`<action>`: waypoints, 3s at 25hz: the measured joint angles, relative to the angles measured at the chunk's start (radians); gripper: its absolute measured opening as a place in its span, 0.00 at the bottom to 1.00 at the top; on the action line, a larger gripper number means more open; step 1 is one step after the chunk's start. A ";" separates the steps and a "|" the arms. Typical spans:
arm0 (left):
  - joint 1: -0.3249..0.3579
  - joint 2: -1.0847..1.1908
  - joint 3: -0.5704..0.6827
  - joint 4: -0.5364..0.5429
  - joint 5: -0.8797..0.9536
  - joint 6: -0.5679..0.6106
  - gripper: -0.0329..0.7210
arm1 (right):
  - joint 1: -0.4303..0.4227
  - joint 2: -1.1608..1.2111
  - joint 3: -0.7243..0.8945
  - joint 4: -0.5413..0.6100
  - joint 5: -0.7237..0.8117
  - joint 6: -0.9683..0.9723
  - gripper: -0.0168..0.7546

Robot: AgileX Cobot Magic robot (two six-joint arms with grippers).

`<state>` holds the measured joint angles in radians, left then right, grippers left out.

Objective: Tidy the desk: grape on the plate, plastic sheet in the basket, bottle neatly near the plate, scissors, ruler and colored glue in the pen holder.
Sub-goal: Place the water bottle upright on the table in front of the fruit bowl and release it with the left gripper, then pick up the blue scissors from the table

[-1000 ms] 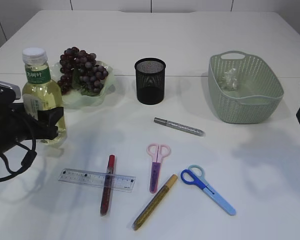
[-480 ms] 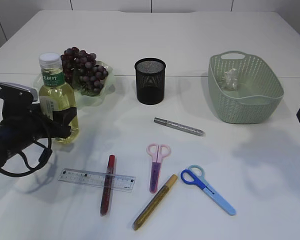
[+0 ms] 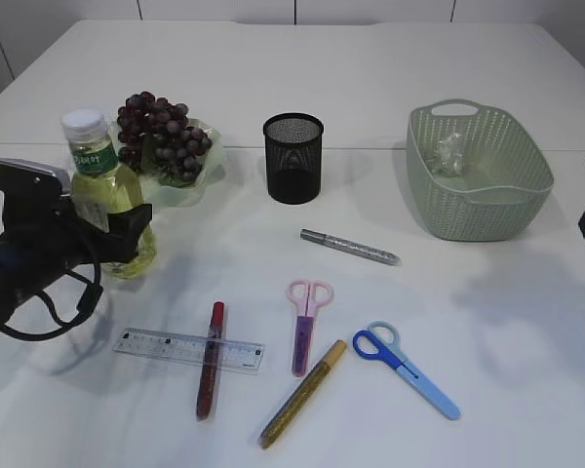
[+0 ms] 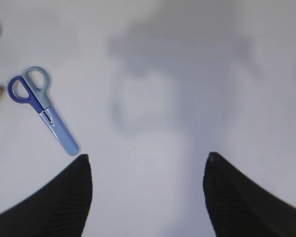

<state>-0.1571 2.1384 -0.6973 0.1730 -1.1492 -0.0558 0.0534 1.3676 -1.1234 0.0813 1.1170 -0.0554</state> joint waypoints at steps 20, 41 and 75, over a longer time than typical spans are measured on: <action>0.000 -0.401 0.085 0.010 0.011 -0.004 0.90 | 0.000 0.000 0.000 -0.016 0.007 0.000 0.73; -0.002 -0.969 0.093 0.090 1.093 -0.272 0.69 | 0.000 0.000 0.000 0.053 0.031 0.002 0.73; -0.002 -1.081 -0.068 -0.324 2.068 0.085 0.68 | 0.467 0.339 -0.087 -0.023 -0.049 0.113 0.64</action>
<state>-0.1589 1.0573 -0.7649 -0.1514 0.9191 0.0294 0.5199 1.7062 -1.2105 0.0586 1.0678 0.0575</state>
